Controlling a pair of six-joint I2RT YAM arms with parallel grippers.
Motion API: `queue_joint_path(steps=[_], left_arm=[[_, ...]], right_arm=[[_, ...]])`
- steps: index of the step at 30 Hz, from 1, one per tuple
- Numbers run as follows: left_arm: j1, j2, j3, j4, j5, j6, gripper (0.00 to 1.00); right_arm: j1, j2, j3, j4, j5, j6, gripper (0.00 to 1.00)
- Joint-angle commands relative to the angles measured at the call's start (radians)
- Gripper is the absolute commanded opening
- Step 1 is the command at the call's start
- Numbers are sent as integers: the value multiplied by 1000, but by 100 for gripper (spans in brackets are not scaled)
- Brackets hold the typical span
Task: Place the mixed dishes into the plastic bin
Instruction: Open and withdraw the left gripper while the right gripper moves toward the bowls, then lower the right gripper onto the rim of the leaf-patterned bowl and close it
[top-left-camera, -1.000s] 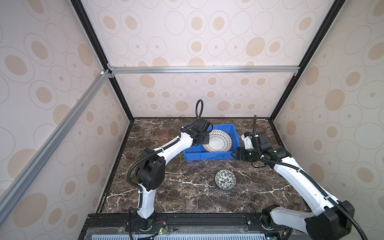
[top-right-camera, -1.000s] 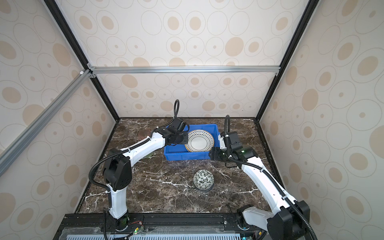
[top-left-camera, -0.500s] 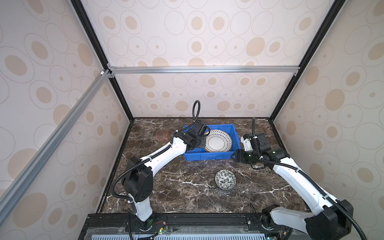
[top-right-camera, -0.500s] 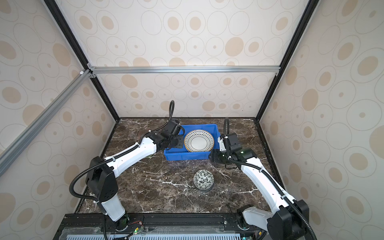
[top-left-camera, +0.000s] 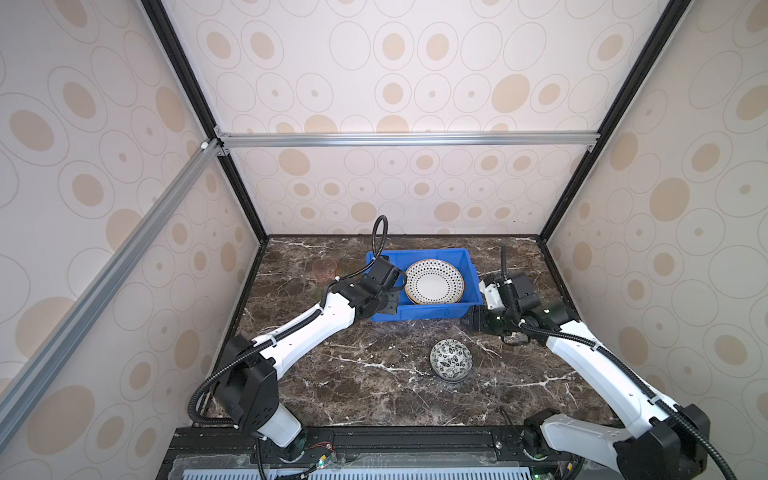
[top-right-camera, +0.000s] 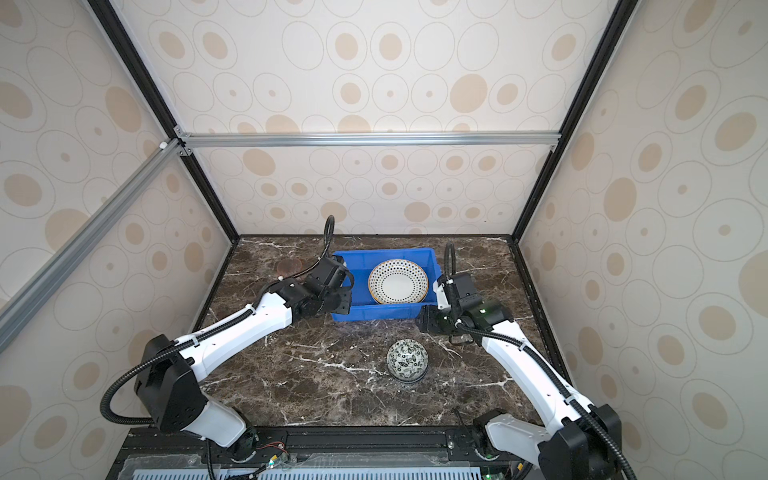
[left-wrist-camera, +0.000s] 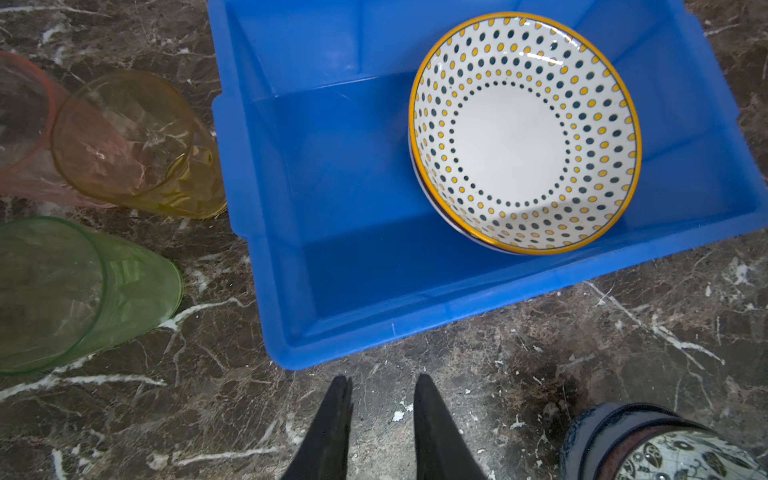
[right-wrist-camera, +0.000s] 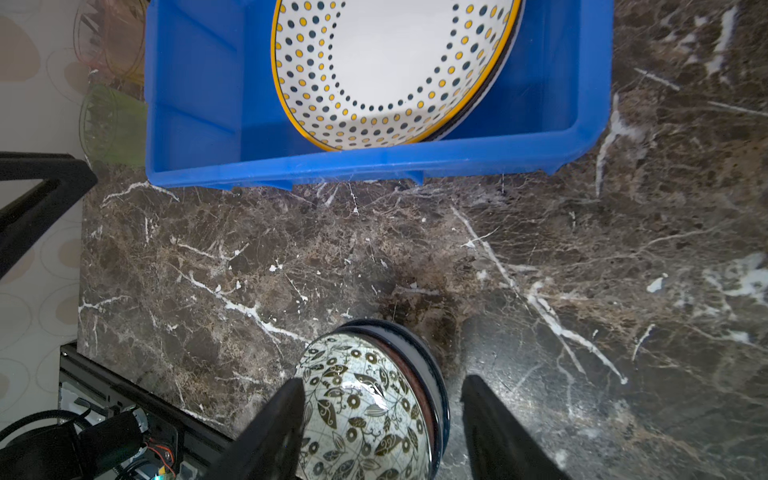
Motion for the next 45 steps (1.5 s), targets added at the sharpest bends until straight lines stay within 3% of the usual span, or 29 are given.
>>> queue_joint_path(steps=[1, 17, 45], left_arm=[[-10, -37, -9, 0, -17, -24, 28], [-22, -69, -46, -1, -28, -28, 28], [-23, -37, -51, 4, -36, -20, 29]], right_arm=[[21, -29, -20, -46, 17, 8, 62], [88, -68, -85, -126, 92, 35, 59], [169, 37, -109, -128, 142, 59, 47]])
